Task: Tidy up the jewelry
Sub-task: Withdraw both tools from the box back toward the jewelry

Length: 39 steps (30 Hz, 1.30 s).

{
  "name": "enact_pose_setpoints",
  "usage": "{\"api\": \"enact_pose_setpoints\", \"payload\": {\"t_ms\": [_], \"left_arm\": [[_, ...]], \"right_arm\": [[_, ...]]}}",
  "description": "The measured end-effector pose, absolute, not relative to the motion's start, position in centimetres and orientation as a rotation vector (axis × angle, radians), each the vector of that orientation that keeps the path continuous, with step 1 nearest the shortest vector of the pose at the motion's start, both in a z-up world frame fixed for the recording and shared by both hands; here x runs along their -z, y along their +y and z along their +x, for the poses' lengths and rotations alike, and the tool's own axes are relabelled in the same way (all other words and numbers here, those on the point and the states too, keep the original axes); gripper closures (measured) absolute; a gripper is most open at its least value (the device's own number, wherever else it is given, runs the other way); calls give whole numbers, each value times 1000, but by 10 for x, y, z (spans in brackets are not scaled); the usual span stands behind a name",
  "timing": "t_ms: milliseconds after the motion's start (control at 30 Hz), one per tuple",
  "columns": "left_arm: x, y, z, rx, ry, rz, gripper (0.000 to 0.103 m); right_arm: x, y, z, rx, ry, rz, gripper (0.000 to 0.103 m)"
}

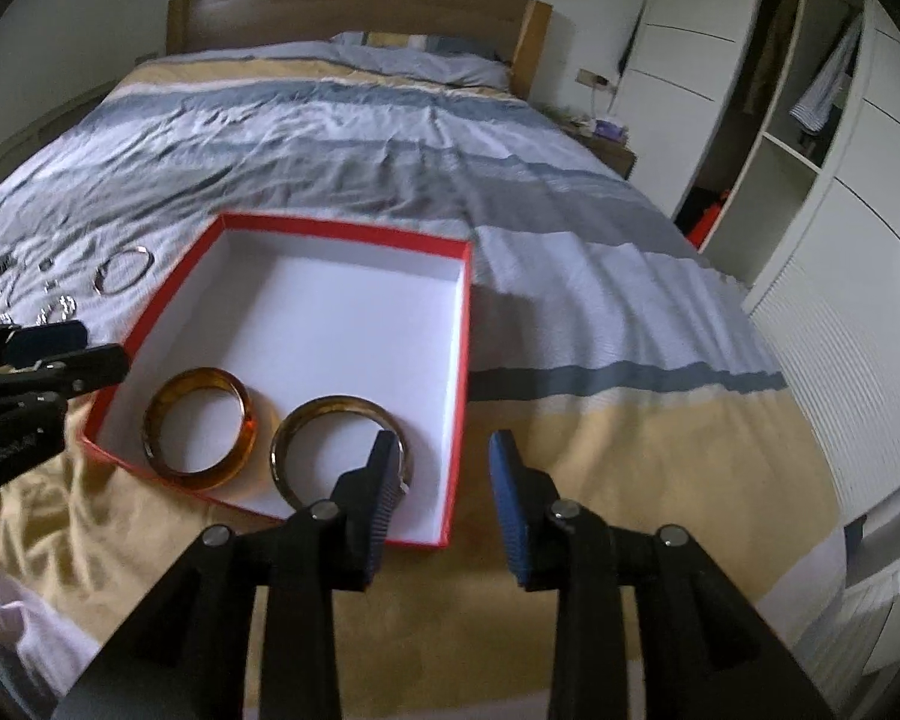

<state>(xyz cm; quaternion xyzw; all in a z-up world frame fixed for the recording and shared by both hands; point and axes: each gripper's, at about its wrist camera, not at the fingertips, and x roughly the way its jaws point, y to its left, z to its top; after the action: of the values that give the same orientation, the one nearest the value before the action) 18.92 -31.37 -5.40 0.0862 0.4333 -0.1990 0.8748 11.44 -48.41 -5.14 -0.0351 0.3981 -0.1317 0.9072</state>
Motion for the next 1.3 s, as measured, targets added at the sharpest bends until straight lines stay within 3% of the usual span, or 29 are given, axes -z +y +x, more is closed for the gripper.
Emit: {"api": "enact_pose_setpoints", "payload": {"t_ms": [167, 433, 867, 1033, 1300], "left_arm": [[32, -290, 162, 394, 889, 182, 64], [0, -233, 111, 325, 866, 177, 48], [-42, -108, 36, 186, 771, 109, 34], [-39, -52, 19, 96, 747, 83, 27], [-22, 21, 32, -16, 741, 3, 27]], "right_arm": [[28, -472, 87, 266, 787, -38, 73], [-15, -430, 39, 191, 712, 12, 73], [-73, -341, -34, 62, 594, 2, 73], [-78, -318, -38, 10, 588, 3, 73], [-60, -292, -4, -79, 629, 21, 72]]}}
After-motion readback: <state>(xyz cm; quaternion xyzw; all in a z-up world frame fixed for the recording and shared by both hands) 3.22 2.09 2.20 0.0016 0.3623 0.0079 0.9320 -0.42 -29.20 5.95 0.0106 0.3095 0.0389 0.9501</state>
